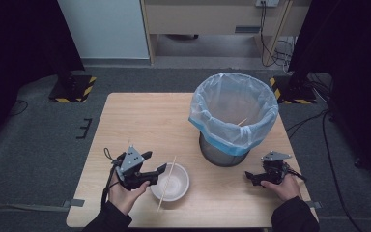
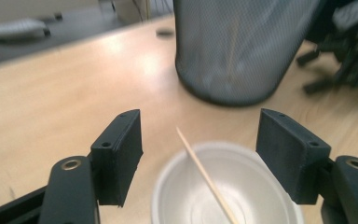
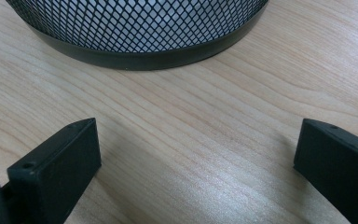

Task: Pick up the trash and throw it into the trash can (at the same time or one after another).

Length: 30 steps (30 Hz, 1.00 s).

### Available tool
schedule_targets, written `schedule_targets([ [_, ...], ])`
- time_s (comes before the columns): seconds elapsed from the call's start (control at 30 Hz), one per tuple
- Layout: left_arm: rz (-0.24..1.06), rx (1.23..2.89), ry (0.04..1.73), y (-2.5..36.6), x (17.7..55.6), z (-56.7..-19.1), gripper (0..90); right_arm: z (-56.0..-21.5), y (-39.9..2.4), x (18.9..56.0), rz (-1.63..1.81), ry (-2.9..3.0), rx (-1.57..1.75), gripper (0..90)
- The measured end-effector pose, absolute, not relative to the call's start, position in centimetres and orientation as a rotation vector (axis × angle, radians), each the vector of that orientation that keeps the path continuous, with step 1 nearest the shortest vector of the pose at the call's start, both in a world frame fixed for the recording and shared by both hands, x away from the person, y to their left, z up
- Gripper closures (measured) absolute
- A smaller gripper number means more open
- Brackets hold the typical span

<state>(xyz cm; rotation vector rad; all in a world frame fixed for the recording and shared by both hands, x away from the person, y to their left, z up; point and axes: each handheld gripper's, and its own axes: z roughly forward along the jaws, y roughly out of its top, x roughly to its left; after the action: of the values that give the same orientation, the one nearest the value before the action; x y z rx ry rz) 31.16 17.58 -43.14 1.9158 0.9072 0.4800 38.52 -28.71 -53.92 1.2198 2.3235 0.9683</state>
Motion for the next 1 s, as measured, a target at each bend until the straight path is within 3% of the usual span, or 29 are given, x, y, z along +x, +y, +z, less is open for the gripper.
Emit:
schedule_targets([
  [0.4,0.349,1.993,1.006,16.4,31.7,-47.7,38.3,-53.9,-28.7,38.5,0.967,2.328,1.218,0.8],
  [1.0,0.270,2.108,1.056,15.3,32.8,-49.4,68.4,-53.9,-28.7,38.5,0.970,2.338,1.202,0.8],
])
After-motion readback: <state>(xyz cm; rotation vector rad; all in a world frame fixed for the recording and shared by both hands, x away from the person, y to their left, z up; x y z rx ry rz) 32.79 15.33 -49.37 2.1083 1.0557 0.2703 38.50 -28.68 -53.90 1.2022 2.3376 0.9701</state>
